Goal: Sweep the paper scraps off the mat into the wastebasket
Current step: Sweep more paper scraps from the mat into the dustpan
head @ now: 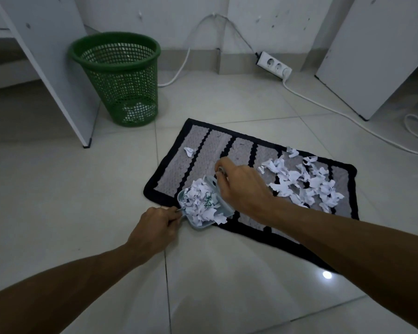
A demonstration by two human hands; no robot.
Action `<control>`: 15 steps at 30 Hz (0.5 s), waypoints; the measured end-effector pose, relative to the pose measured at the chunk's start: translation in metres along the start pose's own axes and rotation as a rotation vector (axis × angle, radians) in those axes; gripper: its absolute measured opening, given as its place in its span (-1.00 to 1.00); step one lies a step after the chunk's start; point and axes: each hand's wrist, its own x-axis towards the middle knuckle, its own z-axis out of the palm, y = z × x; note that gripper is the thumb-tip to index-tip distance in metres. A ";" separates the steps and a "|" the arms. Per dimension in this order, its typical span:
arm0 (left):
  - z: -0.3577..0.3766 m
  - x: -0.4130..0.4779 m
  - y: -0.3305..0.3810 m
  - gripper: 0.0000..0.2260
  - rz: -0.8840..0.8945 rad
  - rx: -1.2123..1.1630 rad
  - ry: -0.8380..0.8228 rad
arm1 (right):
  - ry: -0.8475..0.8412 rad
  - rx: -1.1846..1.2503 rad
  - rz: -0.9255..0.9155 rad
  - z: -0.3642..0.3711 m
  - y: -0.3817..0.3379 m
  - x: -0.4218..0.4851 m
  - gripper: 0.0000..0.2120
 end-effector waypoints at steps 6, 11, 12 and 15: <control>-0.003 0.001 -0.004 -0.84 -0.006 -0.013 0.018 | 0.207 0.078 0.089 -0.031 0.010 0.026 -0.89; -0.012 0.006 -0.007 -0.76 -0.063 -0.065 0.176 | 0.306 0.143 0.087 -0.042 0.010 0.045 -0.92; -0.016 0.008 -0.006 -0.76 -0.069 -0.079 0.209 | 0.319 0.149 0.079 -0.044 0.009 0.051 -0.92; -0.035 0.023 -0.010 -0.83 -0.106 -0.093 0.259 | 0.384 0.198 0.069 -0.050 0.007 0.073 -0.94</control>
